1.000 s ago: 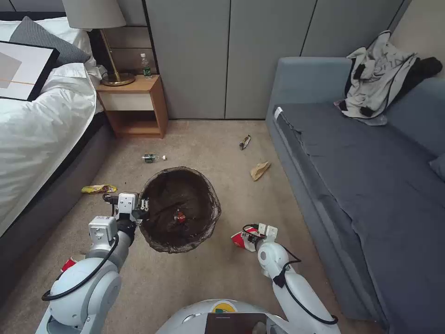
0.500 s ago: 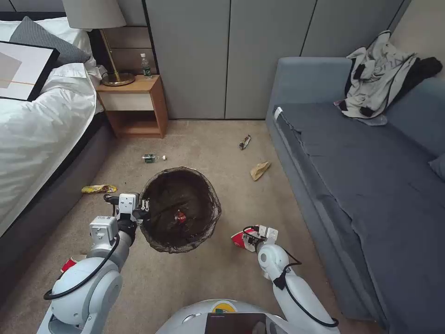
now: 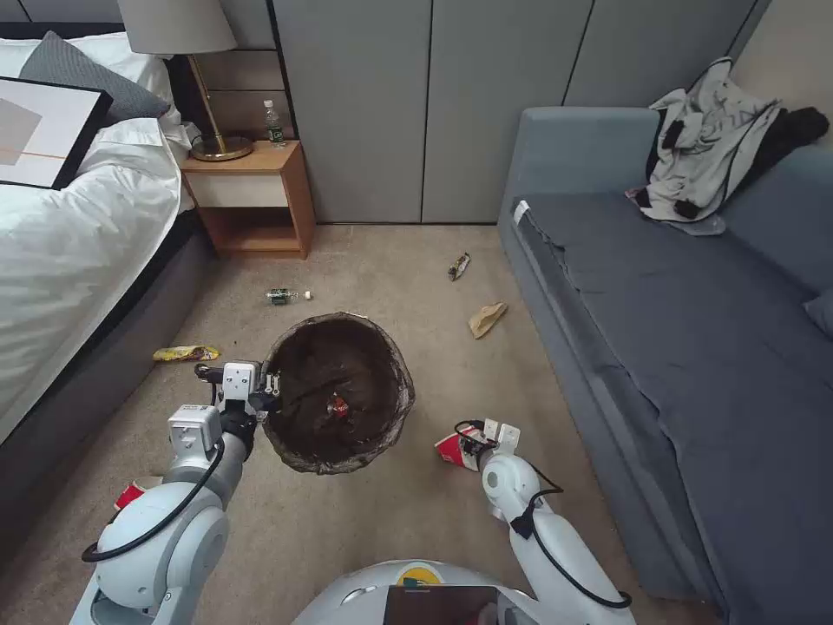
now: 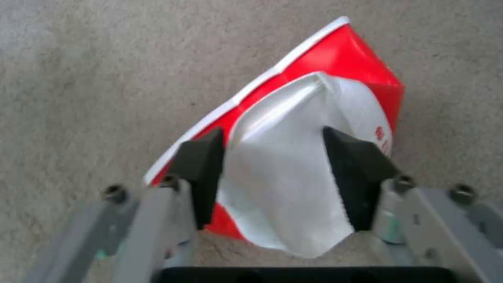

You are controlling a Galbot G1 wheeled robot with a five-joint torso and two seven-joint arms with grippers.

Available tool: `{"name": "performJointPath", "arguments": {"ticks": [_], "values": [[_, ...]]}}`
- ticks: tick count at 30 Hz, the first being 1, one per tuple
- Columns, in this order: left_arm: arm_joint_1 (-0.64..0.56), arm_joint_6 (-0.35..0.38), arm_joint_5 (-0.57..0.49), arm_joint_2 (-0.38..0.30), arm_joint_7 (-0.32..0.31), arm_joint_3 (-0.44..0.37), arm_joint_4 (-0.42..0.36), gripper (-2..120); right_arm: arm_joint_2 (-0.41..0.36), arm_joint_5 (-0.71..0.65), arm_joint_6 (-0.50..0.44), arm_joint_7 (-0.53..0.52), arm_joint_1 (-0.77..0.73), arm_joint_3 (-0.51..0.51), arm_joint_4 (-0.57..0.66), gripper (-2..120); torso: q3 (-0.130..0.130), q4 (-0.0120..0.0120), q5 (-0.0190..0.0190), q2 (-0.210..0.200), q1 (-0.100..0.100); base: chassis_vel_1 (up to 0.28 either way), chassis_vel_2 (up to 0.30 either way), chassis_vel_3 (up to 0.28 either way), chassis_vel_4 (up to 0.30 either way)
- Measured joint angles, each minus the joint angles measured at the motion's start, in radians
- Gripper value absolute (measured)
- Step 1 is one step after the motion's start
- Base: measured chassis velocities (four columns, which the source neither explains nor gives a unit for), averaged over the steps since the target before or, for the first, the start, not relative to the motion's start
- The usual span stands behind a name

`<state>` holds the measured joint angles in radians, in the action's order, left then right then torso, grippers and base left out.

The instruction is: Pick up the trash bin, then pick up the garbage from the floor and place it into the trash bin.

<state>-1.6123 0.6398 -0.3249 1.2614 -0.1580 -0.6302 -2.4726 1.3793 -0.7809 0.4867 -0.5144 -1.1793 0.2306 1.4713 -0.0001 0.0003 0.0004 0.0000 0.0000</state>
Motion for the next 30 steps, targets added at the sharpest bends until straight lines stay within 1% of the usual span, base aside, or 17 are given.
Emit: {"name": "performJointPath", "arguments": {"ticks": [1,2,3,7,8,11,23,29,30], "values": [[0.000,0.000,0.000,0.000,0.000,0.000,-0.001,3,0.000,0.000,-0.001,0.001,-0.001,0.000,0.000,37,0.000,0.0001,0.0000,0.000,0.000,0.000,0.000,0.000,0.000],[0.000,0.000,0.000,0.000,0.000,0.001,-0.002,3,0.000,0.000,-0.001,0.002,-0.001,0.000,0.000,32,0.000,0.0001,0.0000,0.000,0.000,0.000,0.000,0.000,0.000],[0.000,0.000,0.000,0.000,0.000,0.001,-0.002,3,0.000,0.000,-0.001,0.002,-0.001,0.000,0.000,32,0.000,0.0001,0.0000,0.000,0.000,0.000,0.000,0.000,0.000],[0.000,0.000,0.000,-0.002,0.000,0.002,-0.004,3,0.001,0.001,-0.002,0.002,-0.003,0.003,0.003,14,0.000,-0.0001,-0.0002,0.000,0.000,0.000,0.000,0.000,0.000],[0.000,0.000,0.000,-0.002,0.000,0.002,-0.004,3,0.001,0.001,-0.002,0.002,-0.003,0.003,0.003,14,0.000,-0.0001,-0.0002,0.000,0.000,0.000,0.000,0.000,0.000],[0.000,-0.001,0.000,-0.004,0.000,0.002,-0.005,3,0.001,0.004,-0.003,0.002,-0.007,0.005,0.006,0,0.000,-0.0002,-0.0003,0.000,0.000,0.000,0.000,0.000,0.000],[-0.001,-0.002,-0.002,-0.010,0.001,0.003,-0.014,3,0.002,0.010,-0.004,0.001,-0.013,0.011,0.013,0,0.000,-0.0003,-0.0003,0.000,0.000,0.000,0.000,0.000,0.000],[-0.001,-0.002,-0.004,-0.010,0.001,0.002,-0.020,3,0.002,0.019,-0.007,0.001,-0.020,0.029,0.027,0,0.000,-0.0002,-0.0003,0.000,0.000,0.000,0.000,0.000,0.000],[-0.001,-0.002,-0.005,-0.011,0.000,0.001,-0.023,3,0.002,0.036,-0.010,0.014,-0.030,0.043,0.045,0,0.000,-0.0003,-0.0003,0.000,0.000,0.000,0.000,0.000,0.000]]}}
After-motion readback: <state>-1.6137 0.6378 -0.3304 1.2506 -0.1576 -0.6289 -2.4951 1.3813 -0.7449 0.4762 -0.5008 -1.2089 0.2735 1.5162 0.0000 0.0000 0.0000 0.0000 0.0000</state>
